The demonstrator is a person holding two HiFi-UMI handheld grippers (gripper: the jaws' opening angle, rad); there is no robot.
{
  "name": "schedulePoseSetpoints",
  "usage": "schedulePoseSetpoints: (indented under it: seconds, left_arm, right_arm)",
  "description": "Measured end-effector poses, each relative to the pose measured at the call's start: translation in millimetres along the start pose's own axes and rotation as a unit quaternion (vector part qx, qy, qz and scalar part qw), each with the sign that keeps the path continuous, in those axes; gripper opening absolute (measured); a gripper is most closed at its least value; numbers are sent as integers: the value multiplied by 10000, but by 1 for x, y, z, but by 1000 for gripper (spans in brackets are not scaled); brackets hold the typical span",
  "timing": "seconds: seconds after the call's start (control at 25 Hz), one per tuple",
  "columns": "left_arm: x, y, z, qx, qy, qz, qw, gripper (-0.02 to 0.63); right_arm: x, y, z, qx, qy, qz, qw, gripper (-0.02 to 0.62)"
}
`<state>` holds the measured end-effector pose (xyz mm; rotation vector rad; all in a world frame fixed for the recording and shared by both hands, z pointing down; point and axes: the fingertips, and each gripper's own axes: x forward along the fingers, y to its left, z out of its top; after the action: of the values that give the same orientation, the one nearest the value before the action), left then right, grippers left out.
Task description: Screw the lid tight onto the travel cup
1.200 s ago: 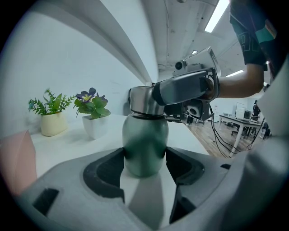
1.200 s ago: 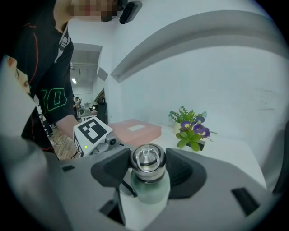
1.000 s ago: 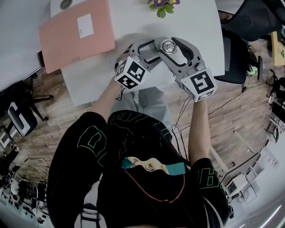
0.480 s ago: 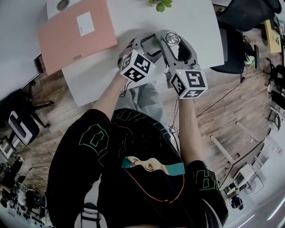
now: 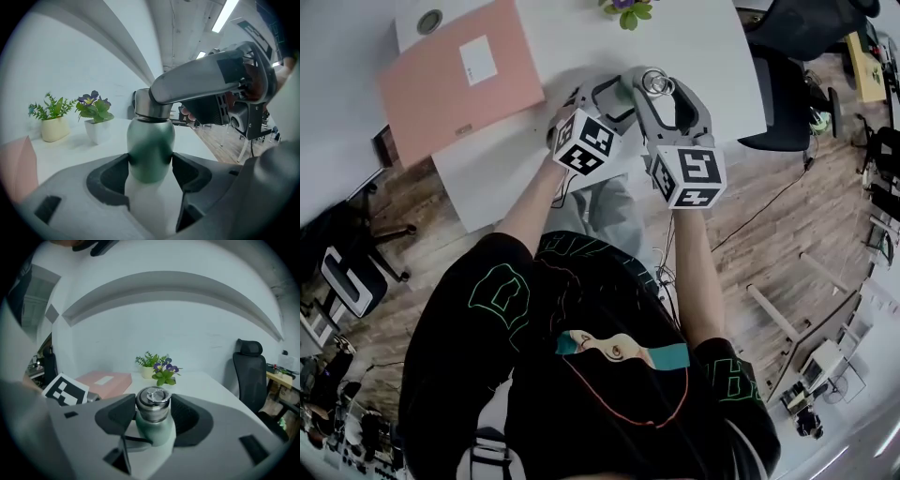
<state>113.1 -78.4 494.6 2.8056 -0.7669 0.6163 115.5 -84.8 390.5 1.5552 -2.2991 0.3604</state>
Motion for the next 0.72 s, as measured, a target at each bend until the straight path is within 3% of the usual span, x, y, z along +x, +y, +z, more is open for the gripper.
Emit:
schedulePoseSetpoints:
  seconds: [0.36, 0.56, 0.72]
  left_arm:
    - [-1, 0, 0, 5, 11, 16, 10000, 301]
    - [-3, -2, 1, 23, 8, 17, 10000, 301]
    - [-4, -2, 0, 19, 5, 20, 10000, 301]
  right_arm:
    - [-2, 6, 10, -890, -21, 610, 9942, 230]
    - [0, 7, 12, -822, -176, 1455, 9858, 239]
    - [3, 12, 15, -1050, -210, 2274, 9679, 245]
